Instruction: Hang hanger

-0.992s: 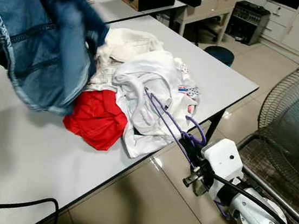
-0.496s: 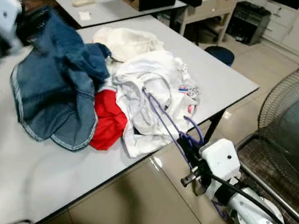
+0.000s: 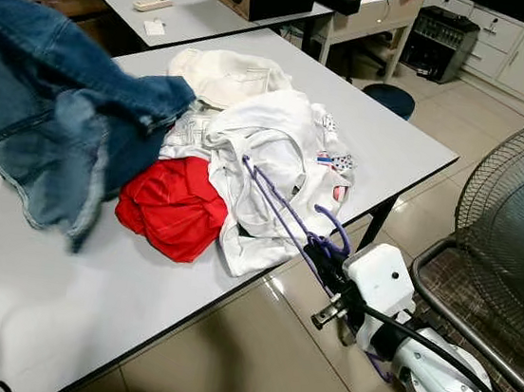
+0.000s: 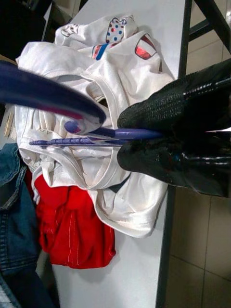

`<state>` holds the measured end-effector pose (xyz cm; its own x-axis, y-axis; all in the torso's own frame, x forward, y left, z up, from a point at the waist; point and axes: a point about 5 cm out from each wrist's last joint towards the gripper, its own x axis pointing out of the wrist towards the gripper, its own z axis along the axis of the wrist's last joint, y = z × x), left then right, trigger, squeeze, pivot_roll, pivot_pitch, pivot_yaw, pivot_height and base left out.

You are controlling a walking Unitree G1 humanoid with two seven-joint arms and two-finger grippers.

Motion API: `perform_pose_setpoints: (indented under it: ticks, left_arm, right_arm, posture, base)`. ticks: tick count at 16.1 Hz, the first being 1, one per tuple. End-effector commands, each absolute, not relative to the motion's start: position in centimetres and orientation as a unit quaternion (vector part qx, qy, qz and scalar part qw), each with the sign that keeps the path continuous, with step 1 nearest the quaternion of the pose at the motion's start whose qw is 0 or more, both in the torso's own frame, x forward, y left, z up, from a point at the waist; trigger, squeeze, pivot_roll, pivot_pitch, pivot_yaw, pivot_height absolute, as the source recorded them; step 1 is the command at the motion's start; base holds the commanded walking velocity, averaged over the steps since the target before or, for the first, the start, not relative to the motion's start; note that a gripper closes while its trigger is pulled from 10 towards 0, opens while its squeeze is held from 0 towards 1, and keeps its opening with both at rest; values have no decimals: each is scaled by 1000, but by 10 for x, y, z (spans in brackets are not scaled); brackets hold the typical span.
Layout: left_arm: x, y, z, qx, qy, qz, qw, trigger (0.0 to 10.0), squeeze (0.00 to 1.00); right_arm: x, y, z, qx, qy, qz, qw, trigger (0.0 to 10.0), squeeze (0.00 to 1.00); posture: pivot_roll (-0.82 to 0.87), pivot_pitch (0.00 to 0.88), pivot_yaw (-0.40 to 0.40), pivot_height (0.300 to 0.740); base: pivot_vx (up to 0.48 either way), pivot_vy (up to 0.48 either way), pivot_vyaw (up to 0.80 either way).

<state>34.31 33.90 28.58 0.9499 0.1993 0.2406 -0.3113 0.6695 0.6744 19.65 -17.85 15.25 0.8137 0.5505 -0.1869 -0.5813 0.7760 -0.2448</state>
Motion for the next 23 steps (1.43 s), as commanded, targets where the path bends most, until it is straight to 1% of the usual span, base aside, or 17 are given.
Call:
perform_pose_setpoints:
  ticks: [1,3,4,5,6,7,8,10,13,15,16,17,19,20,21,22,23]
  left_arm:
    - [343,342,278,388,-42,128,912,0,0]
    - [348,317,262,281,-52,16,958,0,0]
    - [348,318,261,276,-48,25,960,0,0]
    - [348,323,263,284,-49,43,956,10000,0]
    - [348,315,265,234,-54,-1,971,10000,78]
    - [342,288,261,138,-35,-161,977,10000,1000]
    - [321,262,249,120,14,-333,935,10000,1000]
    - [290,247,236,78,76,-465,878,10000,1000]
    - [286,235,257,-19,15,-502,864,10000,1000]
    - [283,236,283,-101,-73,-522,844,10000,1000]
    - [284,239,287,-115,-89,-515,845,10000,1000]
    - [298,249,287,-134,-105,-460,872,10000,1000]
    - [314,257,266,-82,-40,-378,921,10000,1000]
    - [331,266,233,11,53,-277,959,10000,1000]
    - [336,270,220,49,88,-237,966,10000,1000]
    - [346,283,198,85,116,-137,980,10000,1000]
    - [350,292,187,75,118,-78,987,10000,1000]
  right_arm:
    - [198,-178,153,-149,46,304,940,10000,0]
    - [197,-177,152,-149,48,309,938,10000,0]
    - [197,-176,152,-149,49,311,937,10000,0]
    - [197,-176,152,-149,50,313,937,10000,0]
    - [196,-176,151,-149,52,316,936,10000,0]
    - [194,-175,149,-148,58,323,933,10000,0]
    - [193,-173,148,-148,61,328,931,10000,0]
    - [193,-173,148,-149,61,330,930,10000,0]
    - [193,-173,147,-150,63,333,929,10000,0]
    - [194,-174,147,-152,63,335,928,10000,0]
    - [194,-174,148,-153,62,335,928,10000,0]
    - [195,-174,148,-153,61,334,928,10000,0]
    - [195,-174,149,-154,59,334,928,10000,0]
    - [197,-173,150,-154,56,334,928,10000,0]
    - [197,-173,150,-154,54,333,929,10000,0]
    - [200,-171,152,-151,47,334,929,10000,0]
    - [201,-169,154,-148,41,336,929,10000,0]
  posture:
    - [-46,0,55,740]
    - [-46,0,53,740]
    - [-47,0,53,740]
    - [-48,0,52,740]
    - [-48,0,52,740]
    - [-45,0,48,740]
    - [-46,0,50,740]
    - [-48,0,51,740]
    - [-48,0,47,740]
    - [-52,0,49,740]
    - [-52,0,49,740]
    - [-54,0,50,740]
    - [-54,0,50,740]
    - [-52,0,47,740]
    - [-52,0,47,740]
    - [-56,0,49,740]
    - [-59,0,50,740]
  base:
    - [0,0,0]
    - [0,0,0]
    - [0,0,0]
    - [0,0,0]
    - [0,0,0]
    - [0,0,0]
    - [0,0,0]
    - [0,0,0]
    - [0,0,0]
    - [0,0,0]
    - [0,0,0]
    - [0,0,0]
    - [0,0,0]
    - [0,0,0]
    - [0,0,0]
    - [0,0,0]
    - [0,0,0]
